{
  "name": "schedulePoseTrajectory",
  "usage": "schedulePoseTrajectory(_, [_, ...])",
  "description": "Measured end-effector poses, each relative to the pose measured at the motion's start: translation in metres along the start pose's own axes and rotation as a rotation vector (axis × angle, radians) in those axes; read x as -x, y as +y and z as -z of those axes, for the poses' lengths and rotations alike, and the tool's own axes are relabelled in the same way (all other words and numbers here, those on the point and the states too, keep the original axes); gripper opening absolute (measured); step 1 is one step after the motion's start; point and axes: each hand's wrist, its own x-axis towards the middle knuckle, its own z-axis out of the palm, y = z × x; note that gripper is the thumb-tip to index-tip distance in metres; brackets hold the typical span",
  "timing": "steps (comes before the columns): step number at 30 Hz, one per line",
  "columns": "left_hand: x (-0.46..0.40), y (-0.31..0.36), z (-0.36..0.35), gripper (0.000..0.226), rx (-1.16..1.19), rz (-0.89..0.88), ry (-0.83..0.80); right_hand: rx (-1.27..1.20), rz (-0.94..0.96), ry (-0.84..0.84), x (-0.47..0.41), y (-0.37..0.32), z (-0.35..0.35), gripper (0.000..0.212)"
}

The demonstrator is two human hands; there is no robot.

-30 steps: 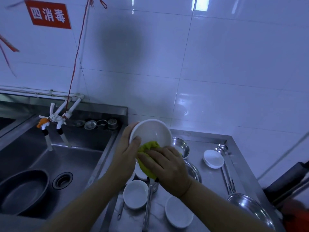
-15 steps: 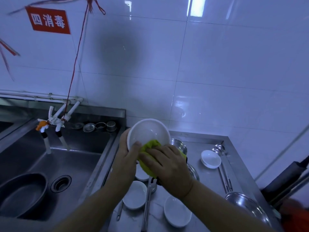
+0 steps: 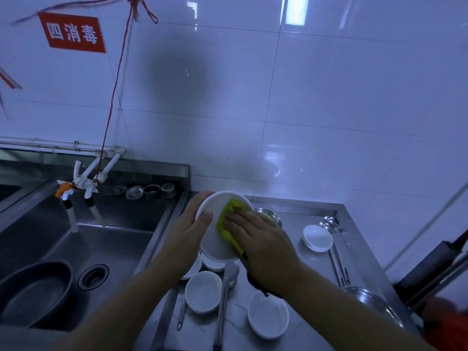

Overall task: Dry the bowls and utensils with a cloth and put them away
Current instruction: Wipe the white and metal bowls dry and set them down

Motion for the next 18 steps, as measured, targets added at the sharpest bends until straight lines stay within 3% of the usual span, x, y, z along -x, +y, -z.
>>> schedulePoseTrajectory(3, [-0.001,0.003,-0.004,0.034,0.001,-0.02,-0.002,-0.049,-0.128,-0.051,-0.009,-0.019,-0.004,0.045])
schedulePoseTrajectory(6, [-0.001,0.003,-0.005,0.036,0.02,-0.016,0.005,-0.181,-0.119,-0.096,-0.018,-0.027,-0.005,0.047])
schedulePoseTrajectory(10, [-0.002,0.005,0.001,0.034,0.002,-0.004,-0.002,-0.23,0.07,-0.164,-0.006,-0.026,-0.002,0.045])
schedulePoseTrajectory(13, [-0.005,0.004,0.008,0.033,-0.01,0.057,-0.093,-0.171,0.213,-0.112,0.008,-0.005,0.001,0.024])
schedulePoseTrajectory(18, [-0.015,0.011,0.018,0.021,-0.088,0.379,-0.261,-0.036,0.414,-0.04,0.008,0.022,0.005,0.011])
